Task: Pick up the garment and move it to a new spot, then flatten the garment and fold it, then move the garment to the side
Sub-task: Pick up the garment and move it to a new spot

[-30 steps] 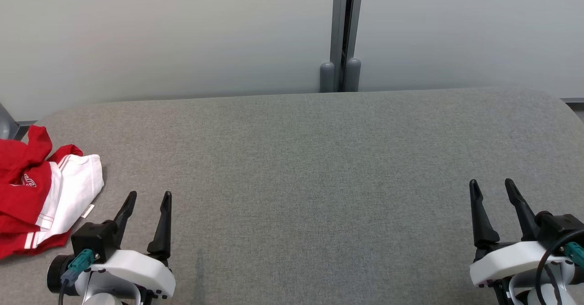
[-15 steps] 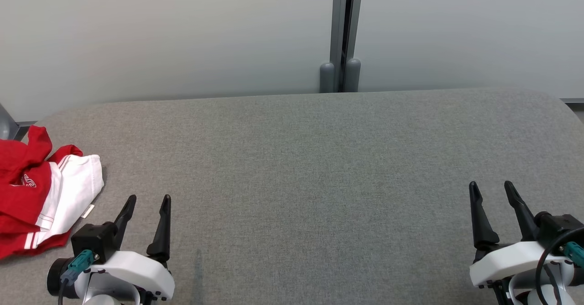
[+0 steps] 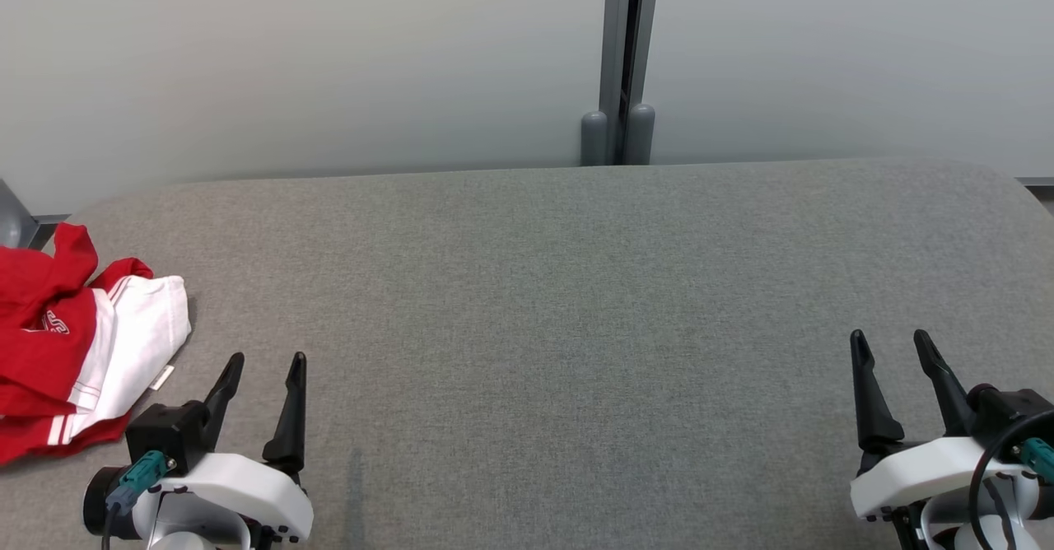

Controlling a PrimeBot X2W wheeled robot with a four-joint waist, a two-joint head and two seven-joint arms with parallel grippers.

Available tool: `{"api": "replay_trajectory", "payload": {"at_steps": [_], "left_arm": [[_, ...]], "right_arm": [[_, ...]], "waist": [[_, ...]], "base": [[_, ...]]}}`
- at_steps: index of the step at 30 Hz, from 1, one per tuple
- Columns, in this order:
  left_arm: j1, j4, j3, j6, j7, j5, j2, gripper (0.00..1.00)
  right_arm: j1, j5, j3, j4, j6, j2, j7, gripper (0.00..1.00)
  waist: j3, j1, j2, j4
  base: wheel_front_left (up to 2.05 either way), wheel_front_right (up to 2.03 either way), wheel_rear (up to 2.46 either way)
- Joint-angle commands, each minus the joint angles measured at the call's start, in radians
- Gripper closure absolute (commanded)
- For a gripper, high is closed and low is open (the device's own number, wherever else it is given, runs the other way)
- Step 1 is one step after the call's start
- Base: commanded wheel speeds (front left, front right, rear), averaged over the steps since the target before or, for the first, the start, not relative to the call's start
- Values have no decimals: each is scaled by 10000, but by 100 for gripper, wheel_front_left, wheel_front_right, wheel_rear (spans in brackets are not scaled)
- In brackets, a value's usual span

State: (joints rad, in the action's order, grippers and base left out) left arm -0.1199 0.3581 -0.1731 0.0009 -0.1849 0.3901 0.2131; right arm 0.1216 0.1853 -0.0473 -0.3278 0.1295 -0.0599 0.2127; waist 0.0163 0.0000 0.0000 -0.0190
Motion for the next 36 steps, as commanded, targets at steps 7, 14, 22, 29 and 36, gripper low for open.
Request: {"api": "replay_trajectory", "payload": {"at_steps": [7,14,22,29,36], "left_arm": [[-261,-70,97,127,-114,159,37,0],[-457,-141,259,254,-259,251,108,0],[-568,-181,395,249,-436,362,149,0],[-479,-154,566,359,-555,450,152,0],[-311,-271,667,449,-621,522,180,0]], "right_arm": [[15,-96,-87,185,22,-61,-80,0],[121,-175,108,679,22,-24,-266,0],[263,-193,435,1095,22,-3,-512,0],[344,-103,951,1382,22,5,-705,0],[373,-66,1044,1406,22,19,-772,0]], "waist": [[-105,0,0,-518],[-333,0,0,-1547],[-426,0,0,-2808],[-437,0,0,-3874],[-441,0,0,-4414]], "base": [[0,0,0],[0,0,0],[0,0,0],[0,0,0],[0,0,0]]}}
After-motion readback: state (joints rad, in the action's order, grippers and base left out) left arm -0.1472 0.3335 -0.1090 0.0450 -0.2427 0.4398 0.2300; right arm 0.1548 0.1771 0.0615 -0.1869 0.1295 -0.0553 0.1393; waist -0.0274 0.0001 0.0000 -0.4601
